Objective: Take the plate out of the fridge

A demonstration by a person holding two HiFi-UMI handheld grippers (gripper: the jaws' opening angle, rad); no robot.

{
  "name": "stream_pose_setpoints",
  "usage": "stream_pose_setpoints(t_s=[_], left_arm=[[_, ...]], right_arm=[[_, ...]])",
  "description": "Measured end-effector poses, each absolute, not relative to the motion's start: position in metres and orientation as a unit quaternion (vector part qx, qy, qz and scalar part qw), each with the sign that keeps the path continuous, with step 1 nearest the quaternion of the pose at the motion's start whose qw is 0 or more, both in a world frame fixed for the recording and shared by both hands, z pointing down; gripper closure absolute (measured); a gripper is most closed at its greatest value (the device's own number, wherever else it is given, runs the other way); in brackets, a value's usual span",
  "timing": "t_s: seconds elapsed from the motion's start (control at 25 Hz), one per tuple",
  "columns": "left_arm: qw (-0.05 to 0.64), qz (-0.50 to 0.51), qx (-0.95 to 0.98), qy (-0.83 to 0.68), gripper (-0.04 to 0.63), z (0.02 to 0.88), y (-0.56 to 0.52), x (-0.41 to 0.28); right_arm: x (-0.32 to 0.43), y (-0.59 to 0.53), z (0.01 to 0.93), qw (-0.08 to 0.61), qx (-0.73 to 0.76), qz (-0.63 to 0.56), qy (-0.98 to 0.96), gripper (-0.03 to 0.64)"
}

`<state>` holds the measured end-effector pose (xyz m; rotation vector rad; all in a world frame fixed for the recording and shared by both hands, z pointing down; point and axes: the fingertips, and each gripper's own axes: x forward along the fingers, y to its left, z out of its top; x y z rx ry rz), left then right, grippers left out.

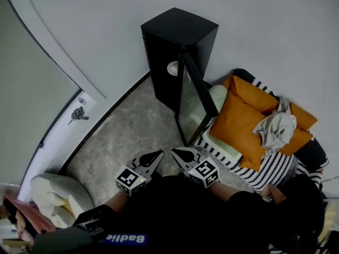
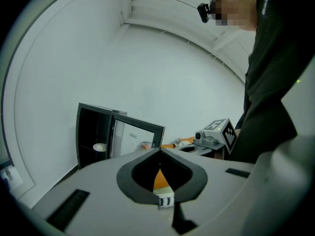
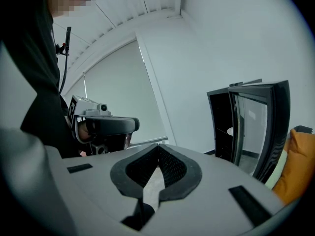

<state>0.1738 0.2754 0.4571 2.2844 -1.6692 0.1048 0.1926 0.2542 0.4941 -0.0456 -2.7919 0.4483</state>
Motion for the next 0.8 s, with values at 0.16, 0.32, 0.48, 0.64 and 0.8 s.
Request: stream_pose_setpoints(t_s=[0.16, 0.32, 0.48, 0.64, 0.8], left_arm=[[0.157, 0.033, 0.795, -0.585, 0.589, 0.46, 0.265, 0.163], [0.157, 0.026, 0.798, -0.581, 0.589, 0.464, 0.251, 0.144], [0.16, 0.019, 0.804, -0.572, 0.589, 0.467, 0.237, 0.113], [0.16, 0.018, 0.812, -0.562, 0.589, 0.468, 0.219, 0.074], [0.15, 0.036, 0.825, -0.543, 0.589, 0.476, 0.2, 0.031]], right_arm=[[0.183, 0.244, 0.498, 0.162, -0.018, 0.154, -0.975, 0.606], [0.164, 0.23, 0.502, 0.17, -0.013, 0.15, -0.974, 0.606], [0.138, 0.214, 0.506, 0.178, 0.005, 0.15, -0.973, 0.606], [0.1, 0.199, 0.509, 0.185, 0.02, 0.153, -0.971, 0.606], [0.058, 0.182, 0.515, 0.196, 0.035, 0.158, -0.967, 0.606]])
